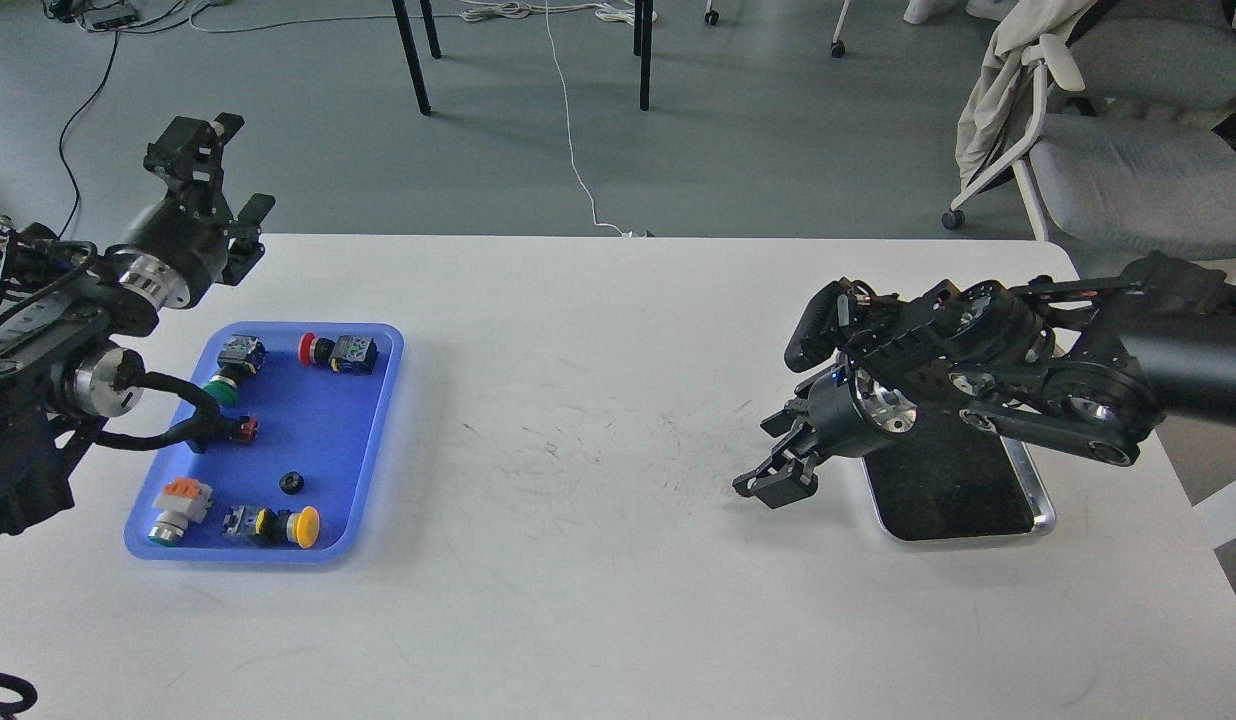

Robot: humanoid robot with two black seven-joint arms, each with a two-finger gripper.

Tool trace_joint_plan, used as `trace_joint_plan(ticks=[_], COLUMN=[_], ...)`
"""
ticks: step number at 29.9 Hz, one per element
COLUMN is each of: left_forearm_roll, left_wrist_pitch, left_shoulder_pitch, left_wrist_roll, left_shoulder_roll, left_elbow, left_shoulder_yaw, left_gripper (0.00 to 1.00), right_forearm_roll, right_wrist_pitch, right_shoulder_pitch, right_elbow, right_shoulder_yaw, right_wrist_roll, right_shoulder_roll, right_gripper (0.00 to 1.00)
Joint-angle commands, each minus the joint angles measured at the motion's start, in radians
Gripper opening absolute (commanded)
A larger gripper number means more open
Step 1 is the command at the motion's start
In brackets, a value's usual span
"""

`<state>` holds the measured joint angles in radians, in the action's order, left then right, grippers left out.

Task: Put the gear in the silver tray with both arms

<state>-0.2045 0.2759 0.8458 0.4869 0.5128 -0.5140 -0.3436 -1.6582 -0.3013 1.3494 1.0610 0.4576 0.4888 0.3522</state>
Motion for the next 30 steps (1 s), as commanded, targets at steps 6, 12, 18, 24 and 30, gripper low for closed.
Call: trace_joint_plan(ticks=[6,12,18,24,30], left_forearm_roll=[0.002,0.004,0.046,0.05,0.051], left_wrist_pitch=[0.0,0.002,0.006,0.005,0.006], left_shoulder_pitch=[-0.013,-0.019,-0.021,-0.031,-0.042], left_wrist_roll=[0.002,0.002,0.002,0.002,0.002], left_shoulder_roll=[0.003,0.006,0.015,0.015,0.016], left_elbow=[0.006,0.008,0.011,0.012,0.012], left_shoulder_yaw=[-0.002,-0.003,-0.017,-0.015,-0.017], left_gripper=[0.98,0.98,0.98,0.98,0.98], right_forearm_roll=[0.0,-0.002,-0.052,-0.068,-0.068], right_wrist_pitch=[-0.001,-0.002,-0.013,-0.015,-0.015], right_shoulder_pitch=[0.025,0.025,0.027,0.024,0.024], right_elbow=[-0.012,-0.026,-0.039,-0.068,-0.082], right_shoulder_yaw=[0.061,0.076,0.095,0.098,0.099], right_wrist_roll=[0.0,0.0,0.0,0.0,0.0], right_shoulder_roll=[-0.045,-0.064,-0.085,-0.104,-0.15], right_gripper=[0.82,0.75,0.72,0.68,0.66])
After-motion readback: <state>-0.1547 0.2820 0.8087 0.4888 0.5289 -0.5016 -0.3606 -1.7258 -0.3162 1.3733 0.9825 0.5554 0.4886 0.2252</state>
